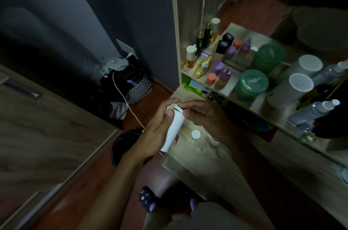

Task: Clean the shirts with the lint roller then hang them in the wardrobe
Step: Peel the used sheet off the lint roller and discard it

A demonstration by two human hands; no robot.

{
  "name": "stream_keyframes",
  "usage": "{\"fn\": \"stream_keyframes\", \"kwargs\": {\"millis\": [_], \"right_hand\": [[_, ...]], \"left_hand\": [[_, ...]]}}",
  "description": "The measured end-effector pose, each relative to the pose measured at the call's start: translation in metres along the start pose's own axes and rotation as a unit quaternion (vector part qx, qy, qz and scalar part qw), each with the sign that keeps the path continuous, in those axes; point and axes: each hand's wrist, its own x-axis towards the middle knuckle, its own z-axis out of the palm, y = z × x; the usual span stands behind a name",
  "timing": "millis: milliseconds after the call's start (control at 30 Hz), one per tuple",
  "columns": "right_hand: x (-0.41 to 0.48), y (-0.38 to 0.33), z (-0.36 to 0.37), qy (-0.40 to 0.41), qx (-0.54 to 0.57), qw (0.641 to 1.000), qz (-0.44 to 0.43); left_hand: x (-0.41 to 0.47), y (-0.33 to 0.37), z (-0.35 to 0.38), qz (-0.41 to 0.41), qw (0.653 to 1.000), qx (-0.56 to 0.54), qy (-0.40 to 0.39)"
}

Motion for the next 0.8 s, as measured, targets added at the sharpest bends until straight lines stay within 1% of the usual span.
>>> {"fn": "stream_keyframes", "kwargs": {"millis": [200,433,500,567,633,700,800], "right_hand": [[-0.004,-0.002,-0.002,0.001,-0.04,0.999,-0.013],[-0.009,0.005,-0.001,0.047,-0.031,0.998,-0.006],[-0.011,0.01,0.002,0.078,-0.07,0.994,-0.031],[-0.014,0.014,0.006,0.109,-0.124,0.983,-0.081],[-0.017,0.019,0.011,0.132,-0.136,0.976,-0.106],[-0.019,0.022,0.013,0.142,-0.108,0.98,-0.092],[-0.022,0.023,0.014,0.135,-0.092,0.984,-0.067]], "left_hand": [[-0.003,0.005,0.006,-0.003,1.0,-0.009,0.003],[-0.003,0.004,0.009,-0.012,1.0,0.003,-0.001],[-0.002,0.001,0.008,-0.016,1.0,0.005,-0.003],[-0.002,-0.001,0.008,-0.016,1.0,0.004,-0.002],[-0.001,-0.001,0.008,-0.016,1.0,-0.001,0.002],[-0.001,-0.001,0.009,-0.016,1.0,-0.003,0.009],[0.001,-0.006,0.01,-0.026,0.999,-0.009,0.016]]}}
